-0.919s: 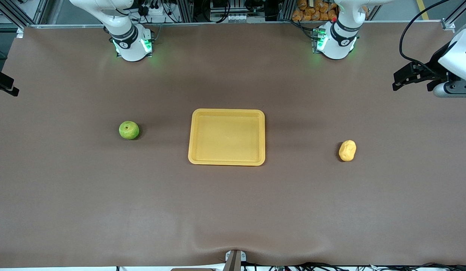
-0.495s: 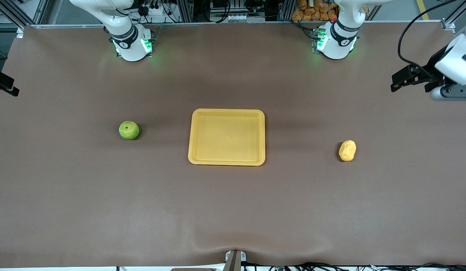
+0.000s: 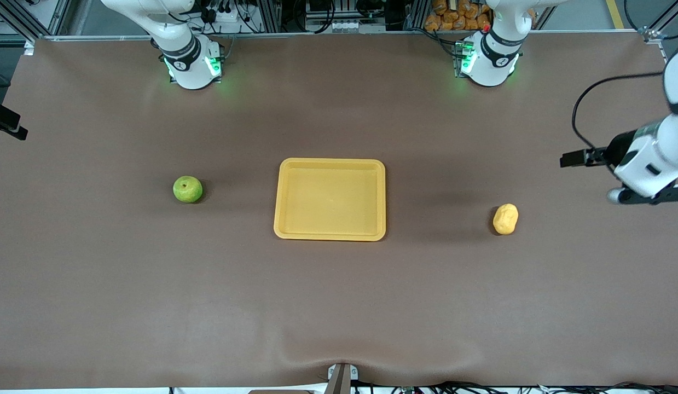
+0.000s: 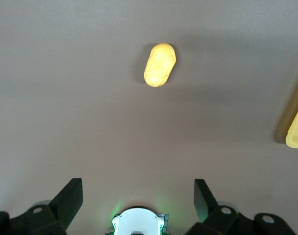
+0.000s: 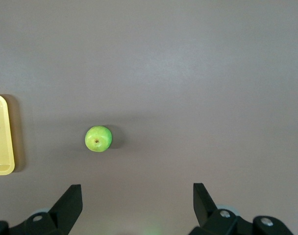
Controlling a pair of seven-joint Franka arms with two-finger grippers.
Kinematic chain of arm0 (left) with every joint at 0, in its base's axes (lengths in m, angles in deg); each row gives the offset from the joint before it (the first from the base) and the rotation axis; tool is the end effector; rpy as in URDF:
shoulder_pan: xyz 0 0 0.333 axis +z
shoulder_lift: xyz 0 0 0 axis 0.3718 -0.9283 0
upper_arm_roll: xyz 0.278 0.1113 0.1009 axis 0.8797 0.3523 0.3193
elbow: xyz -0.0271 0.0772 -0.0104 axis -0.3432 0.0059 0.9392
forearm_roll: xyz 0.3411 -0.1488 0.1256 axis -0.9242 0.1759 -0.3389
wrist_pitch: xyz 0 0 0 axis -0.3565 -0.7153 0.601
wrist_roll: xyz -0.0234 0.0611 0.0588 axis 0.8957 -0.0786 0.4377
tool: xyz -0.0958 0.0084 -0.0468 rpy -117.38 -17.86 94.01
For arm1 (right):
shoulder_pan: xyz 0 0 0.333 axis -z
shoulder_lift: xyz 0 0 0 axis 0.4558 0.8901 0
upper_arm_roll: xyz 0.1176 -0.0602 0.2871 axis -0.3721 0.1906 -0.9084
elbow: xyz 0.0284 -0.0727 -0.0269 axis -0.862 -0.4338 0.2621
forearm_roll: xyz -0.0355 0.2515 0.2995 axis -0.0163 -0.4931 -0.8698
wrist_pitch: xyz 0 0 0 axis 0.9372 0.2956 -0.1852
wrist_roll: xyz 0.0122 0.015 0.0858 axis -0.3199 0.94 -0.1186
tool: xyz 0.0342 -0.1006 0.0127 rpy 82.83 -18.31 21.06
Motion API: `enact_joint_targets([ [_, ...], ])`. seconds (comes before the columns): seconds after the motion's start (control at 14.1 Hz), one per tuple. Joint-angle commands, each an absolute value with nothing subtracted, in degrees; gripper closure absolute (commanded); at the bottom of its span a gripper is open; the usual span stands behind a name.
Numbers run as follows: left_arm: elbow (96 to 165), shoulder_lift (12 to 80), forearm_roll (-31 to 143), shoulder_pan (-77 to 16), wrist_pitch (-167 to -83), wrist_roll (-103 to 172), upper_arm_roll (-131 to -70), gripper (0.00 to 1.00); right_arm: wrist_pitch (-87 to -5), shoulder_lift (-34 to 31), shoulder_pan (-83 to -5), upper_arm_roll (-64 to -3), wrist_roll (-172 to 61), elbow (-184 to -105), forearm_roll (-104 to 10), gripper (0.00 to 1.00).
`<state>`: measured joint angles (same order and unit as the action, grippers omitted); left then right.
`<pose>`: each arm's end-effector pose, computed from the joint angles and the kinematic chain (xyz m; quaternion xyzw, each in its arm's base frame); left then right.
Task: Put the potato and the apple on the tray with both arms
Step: 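Reach the left gripper down to the yellow potato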
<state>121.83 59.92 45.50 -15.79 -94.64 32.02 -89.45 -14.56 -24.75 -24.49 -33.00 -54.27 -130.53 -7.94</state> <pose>0.5912 -0.0027 0.4973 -0.9901 -0.0232 0.1383 0.0063 0.5367 -0.0841 0.6551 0.9996 -0.0185 -0.0140 0.0165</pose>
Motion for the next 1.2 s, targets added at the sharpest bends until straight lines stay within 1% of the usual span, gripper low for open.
enact_joint_targets([
  [0.0,118.6,54.6,45.8,-15.4,-94.0,32.8,-89.8,0.0,-14.6,-24.2,-23.3,-33.6,-53.6,-129.8,-10.1,0.0],
  [0.07,118.7,53.0,46.1,-15.5,-94.4,32.8,-89.8,0.0,-14.5,-23.9,-23.3,-33.6,-53.6,-129.8,-11.4,0.0],
  [0.28,120.3,47.8,45.5,-15.9,-101.8,33.0,-89.8,0.0,-14.6,-23.8,-23.1,-33.6,-53.6,-129.7,-12.2,0.0],
  [0.42,122.2,45.8,45.5,-16.1,-105.7,33.0,-89.9,0.0,-14.4,-23.9,-23.1,-33.6,-53.7,-129.7,-12.1,0.0],
  [0.71,131.5,43.5,45.1,-16.6,-119.4,32.9,-89.9,0.0,-14.4,-23.7,-22.2,-33.6,-53.5,-129.7,-12.4,0.0],
  [0.78,132.9,42.6,44.7,-16.6,-121.4,32.9,-89.9,0.0,-14.4,-21.6,-22.7,-33.6,-53.2,-129.8,-12.1,0.0],
  [0.85,133.2,41.3,44.1,-16.6,-122.7,32.8,-89.9,0.0,-14.0,-19.5,-23.4,-34.0,-53.3,-129.7,-11.0,0.0],
  [1.13,133.1,37.3,43.9,-16.7,-126.4,32.8,-89.9,0.0,-14.1,-19.0,-24.1,-34.0,-53.2,-129.7,-9.4,0.0],
])
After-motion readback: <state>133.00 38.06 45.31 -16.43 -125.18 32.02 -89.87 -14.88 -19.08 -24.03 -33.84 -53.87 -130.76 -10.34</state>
